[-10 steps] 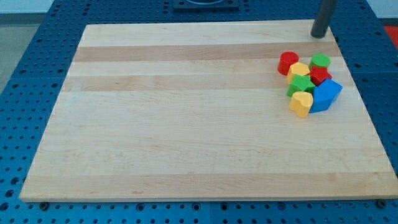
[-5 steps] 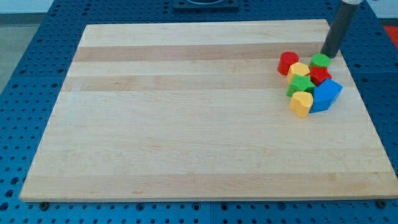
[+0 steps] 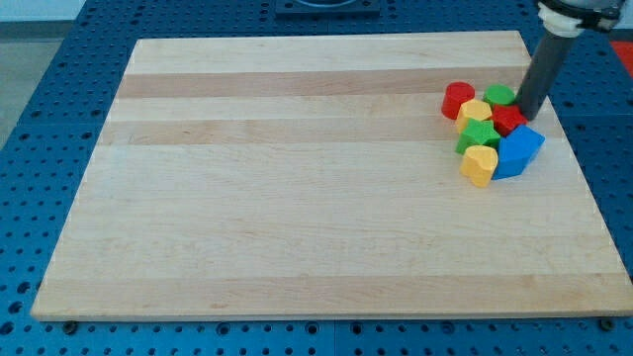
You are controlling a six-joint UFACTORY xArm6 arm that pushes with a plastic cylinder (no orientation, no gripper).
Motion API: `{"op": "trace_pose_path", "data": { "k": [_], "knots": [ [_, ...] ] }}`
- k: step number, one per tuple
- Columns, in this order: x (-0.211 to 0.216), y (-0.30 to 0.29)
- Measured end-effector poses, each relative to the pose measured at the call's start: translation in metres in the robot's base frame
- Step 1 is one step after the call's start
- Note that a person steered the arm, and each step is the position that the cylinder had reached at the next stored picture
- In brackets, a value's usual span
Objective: Separate the green circles from the red star
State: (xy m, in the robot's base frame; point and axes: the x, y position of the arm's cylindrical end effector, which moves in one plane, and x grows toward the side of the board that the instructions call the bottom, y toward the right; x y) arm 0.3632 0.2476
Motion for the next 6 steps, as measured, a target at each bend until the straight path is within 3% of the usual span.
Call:
{"op": "trace_pose_path", "data": {
  "k": [3,6],
  "knots": [
    [-0.029,-0.050],
    [-0.037,-0.154]
  ]
}}
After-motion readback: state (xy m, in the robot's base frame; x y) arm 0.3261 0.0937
